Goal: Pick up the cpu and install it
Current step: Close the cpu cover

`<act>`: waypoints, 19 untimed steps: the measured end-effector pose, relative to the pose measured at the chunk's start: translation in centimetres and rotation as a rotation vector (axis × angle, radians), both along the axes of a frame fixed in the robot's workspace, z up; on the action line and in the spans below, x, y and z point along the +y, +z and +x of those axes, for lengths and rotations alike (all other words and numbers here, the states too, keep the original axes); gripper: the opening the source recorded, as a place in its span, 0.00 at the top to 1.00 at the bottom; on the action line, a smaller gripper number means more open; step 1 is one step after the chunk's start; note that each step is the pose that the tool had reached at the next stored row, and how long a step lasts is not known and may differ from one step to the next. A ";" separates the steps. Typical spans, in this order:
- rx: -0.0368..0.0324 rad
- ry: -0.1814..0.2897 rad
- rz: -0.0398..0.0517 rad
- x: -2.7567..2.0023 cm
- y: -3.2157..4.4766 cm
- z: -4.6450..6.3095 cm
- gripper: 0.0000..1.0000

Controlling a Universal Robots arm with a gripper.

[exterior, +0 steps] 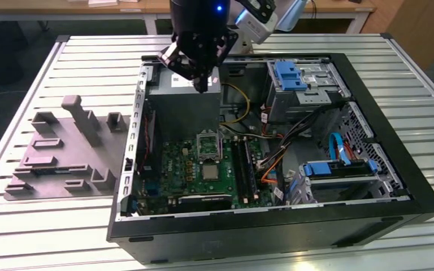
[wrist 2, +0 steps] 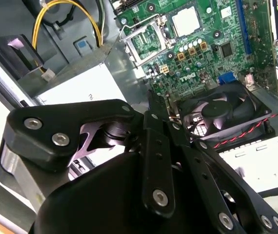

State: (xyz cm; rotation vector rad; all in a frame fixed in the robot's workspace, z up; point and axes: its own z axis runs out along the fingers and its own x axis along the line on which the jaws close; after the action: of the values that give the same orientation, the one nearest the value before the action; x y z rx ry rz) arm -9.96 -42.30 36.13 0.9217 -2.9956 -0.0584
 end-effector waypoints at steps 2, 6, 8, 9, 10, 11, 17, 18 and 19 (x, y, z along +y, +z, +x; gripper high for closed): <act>-0.0001 0.000 0.0001 -0.06 -0.02 0.0 0.89; -0.0001 0.000 0.0000 -0.09 -0.02 0.0 0.89; -0.0001 0.000 0.0000 -0.09 -0.02 0.0 0.89; -0.0001 0.000 0.0001 -0.12 -0.02 0.0 0.89; -0.0001 0.000 0.0000 -0.19 -0.01 0.0 0.89; -0.0001 0.000 0.0001 -0.27 -0.02 0.0 0.89; -0.0003 0.000 0.0003 -0.73 -0.18 0.0 0.89; -0.0002 0.000 0.0001 -0.74 -0.20 0.0 0.89; -0.0001 0.000 0.0000 -0.75 -0.21 0.0 0.89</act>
State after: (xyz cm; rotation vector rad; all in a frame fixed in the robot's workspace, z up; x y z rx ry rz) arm -9.94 -43.05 35.92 0.9216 -2.9958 -0.0583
